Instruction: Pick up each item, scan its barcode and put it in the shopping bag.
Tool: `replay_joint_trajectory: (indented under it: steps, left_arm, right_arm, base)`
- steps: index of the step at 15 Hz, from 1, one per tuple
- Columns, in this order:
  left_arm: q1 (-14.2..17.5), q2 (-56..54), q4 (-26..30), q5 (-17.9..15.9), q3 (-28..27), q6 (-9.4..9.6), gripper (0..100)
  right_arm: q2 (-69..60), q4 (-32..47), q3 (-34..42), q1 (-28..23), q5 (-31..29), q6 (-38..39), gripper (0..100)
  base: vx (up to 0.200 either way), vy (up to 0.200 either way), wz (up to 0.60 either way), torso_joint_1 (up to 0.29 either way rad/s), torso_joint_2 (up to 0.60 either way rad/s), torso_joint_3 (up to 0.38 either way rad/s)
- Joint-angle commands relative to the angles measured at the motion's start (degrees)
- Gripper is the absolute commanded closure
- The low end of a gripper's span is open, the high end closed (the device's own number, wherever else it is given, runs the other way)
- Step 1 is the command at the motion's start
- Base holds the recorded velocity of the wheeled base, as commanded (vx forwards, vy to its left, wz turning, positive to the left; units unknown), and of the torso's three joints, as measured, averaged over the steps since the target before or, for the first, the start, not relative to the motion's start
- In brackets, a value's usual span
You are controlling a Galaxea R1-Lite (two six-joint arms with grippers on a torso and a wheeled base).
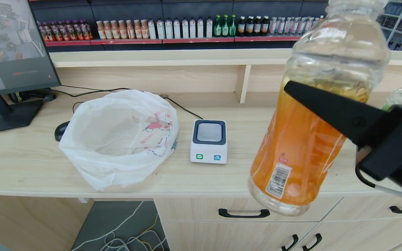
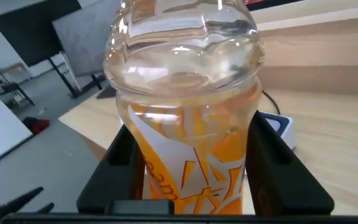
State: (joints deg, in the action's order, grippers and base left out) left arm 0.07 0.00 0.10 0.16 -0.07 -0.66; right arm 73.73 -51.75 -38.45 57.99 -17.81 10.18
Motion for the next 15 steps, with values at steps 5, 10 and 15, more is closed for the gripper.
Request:
replay_joint_trajectory:
  steps: [5,10,15]
  left_arm:
    - [0.01,0.0,-0.01,0.02,-0.01,-0.04,0]
    - [0.01,0.0,-0.01,0.02,-0.01,-0.04,0]
    - [0.01,0.0,-0.01,0.02,-0.01,-0.04,0]
  right_arm:
    - [0.71,-0.55,9.27,-3.32,-0.12,-16.24,100]
    - [0.54,-12.67,16.21,-11.5,0.06,-22.66,100]
    - [-0.6,-15.93,20.43,-13.25,0.06,-22.92,100]
  base:
    - [0.0,0.0,0.0,0.0,0.0,0.0]
    - [0.0,0.0,0.0,0.0,0.0,0.0]
    - [0.0,0.0,0.0,0.0,0.0,0.0]
